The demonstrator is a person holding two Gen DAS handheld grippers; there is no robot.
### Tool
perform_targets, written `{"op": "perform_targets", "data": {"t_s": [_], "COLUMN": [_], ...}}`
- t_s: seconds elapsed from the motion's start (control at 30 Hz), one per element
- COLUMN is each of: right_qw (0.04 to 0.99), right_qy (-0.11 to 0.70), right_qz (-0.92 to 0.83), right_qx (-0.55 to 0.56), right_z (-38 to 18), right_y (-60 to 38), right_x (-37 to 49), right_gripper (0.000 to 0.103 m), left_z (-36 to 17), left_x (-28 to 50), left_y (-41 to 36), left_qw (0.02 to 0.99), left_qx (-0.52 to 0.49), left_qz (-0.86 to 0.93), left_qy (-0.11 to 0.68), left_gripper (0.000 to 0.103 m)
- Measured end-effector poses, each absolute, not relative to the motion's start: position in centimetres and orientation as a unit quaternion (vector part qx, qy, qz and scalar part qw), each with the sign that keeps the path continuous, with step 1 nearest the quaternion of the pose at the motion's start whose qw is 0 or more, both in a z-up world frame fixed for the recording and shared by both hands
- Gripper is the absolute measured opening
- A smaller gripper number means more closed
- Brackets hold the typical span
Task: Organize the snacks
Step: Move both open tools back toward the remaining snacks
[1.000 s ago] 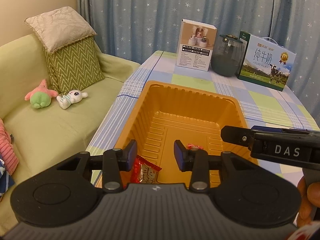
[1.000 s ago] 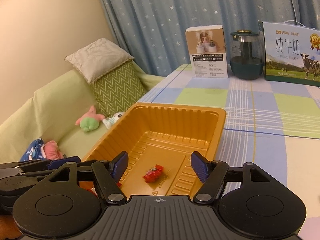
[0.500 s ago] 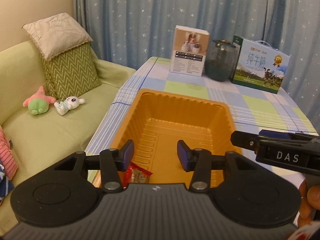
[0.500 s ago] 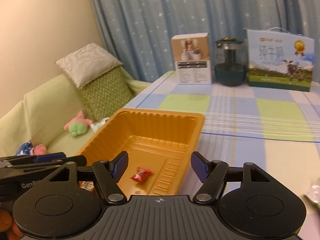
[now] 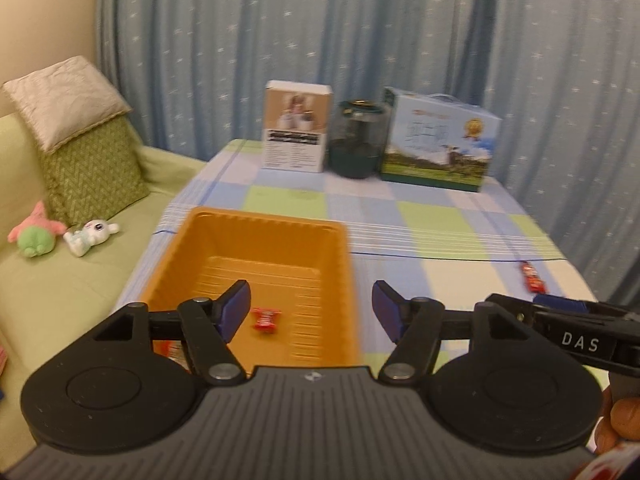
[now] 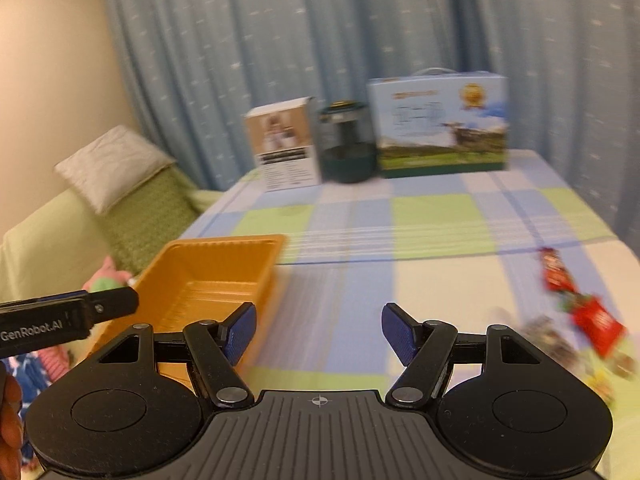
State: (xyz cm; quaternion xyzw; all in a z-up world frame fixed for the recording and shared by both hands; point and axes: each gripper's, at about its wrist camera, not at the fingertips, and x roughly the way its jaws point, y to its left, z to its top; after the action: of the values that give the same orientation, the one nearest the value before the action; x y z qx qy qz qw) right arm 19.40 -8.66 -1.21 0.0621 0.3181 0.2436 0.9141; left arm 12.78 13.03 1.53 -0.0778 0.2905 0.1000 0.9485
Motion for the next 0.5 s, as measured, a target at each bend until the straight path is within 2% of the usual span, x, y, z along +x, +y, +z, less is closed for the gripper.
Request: {"op": "perform_targets", "data": {"t_s": [0.5], "right_qw": [0.943], "right_qy": [0.303], "right_qz": [0.096], "right_qx": [0.093], "right_z": [1.6], "right_y": [-25.4], "right_x": [12.3], "right_gripper": [0.069], "left_z": [1.8], "left_x": [11.6], "left_y": [1.3], "left_qw": [0.95], "left_qx": [-0.059], "left_qz": [-0.008], "left_qy": [0.306], "left_gripper": [0.088]}}
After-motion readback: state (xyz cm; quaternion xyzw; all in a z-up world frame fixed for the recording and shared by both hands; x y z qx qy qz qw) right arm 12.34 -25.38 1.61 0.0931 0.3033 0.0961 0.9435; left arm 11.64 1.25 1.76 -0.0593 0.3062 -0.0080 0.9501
